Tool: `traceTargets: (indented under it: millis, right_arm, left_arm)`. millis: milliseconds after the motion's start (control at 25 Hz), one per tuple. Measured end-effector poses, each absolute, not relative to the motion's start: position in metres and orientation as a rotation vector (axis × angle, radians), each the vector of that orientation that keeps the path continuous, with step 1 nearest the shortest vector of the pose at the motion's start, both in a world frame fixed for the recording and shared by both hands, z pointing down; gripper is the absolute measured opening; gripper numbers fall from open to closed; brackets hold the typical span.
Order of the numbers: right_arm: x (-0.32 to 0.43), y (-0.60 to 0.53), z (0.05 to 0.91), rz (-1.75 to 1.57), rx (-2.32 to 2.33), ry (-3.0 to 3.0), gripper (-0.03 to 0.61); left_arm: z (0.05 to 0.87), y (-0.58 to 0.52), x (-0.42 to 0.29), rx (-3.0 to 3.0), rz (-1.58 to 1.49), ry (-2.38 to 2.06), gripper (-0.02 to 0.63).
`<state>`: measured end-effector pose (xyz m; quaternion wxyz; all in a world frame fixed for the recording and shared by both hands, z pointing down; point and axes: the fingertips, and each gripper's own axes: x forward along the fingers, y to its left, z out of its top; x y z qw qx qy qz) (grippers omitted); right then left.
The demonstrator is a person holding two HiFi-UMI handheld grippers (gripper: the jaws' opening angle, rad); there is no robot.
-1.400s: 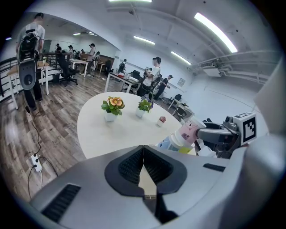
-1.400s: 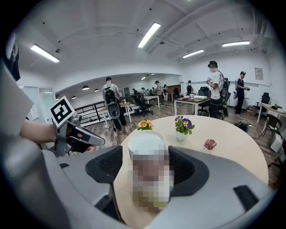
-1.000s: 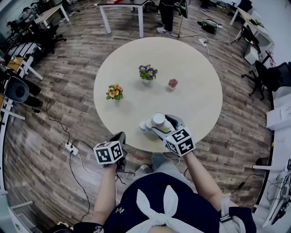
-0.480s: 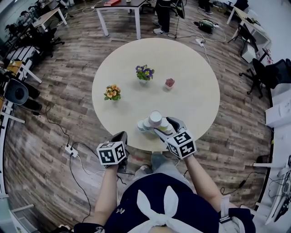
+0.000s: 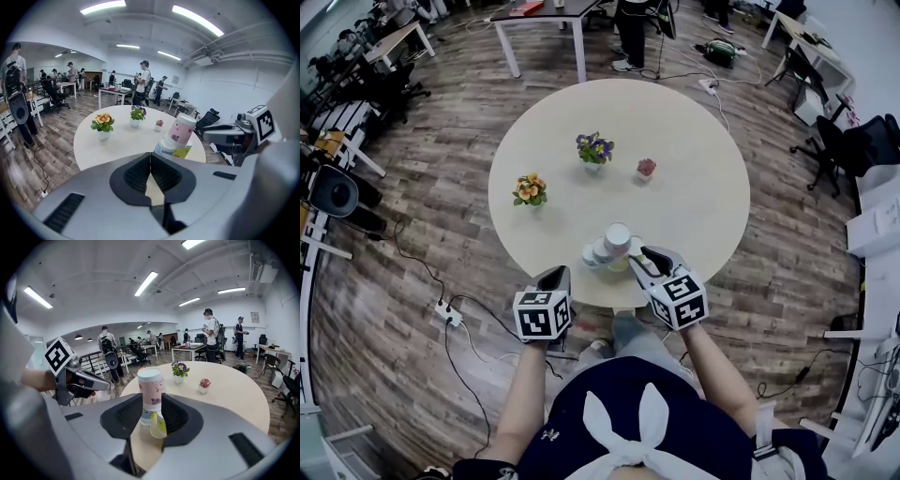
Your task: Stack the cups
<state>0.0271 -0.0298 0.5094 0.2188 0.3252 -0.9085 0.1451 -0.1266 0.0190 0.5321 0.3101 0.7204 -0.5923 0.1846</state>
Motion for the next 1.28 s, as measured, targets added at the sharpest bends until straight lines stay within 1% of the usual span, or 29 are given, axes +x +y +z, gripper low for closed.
traceTargets:
  millis: [120, 320, 360, 720, 1280]
  right_arm:
    - [0.027, -0.023, 0.507, 0.396, 0.906, -2.52, 0.101]
    - [0.025, -0.012, 0.505, 0.382, 0.913, -2.526, 0.014]
    - [0.025, -0.01, 0.504, 0.382, 0.911, -2.527, 0.009]
    - [0.019, 0.011, 0.49, 0.322, 0.892, -2.585, 0.006]
    - [0.015, 0.027, 0.48, 0.347, 0.898, -2.613, 0.003]
  left_arm:
    - [0.526, 0.019, -0.119, 1.932, 0.489, -1.56, 0.021]
    - [0.518, 0.021, -0.108, 1.974, 0.476, -1.554, 0.021]
    - [0.516, 0.021, -0.105, 1.983, 0.472, -1.555, 0.021]
    - [0.502, 0.027, -0.075, 2.073, 0.473, -1.524, 0.021]
    - [0.482, 0.031, -0.046, 2.186, 0.476, -1.516, 0.021]
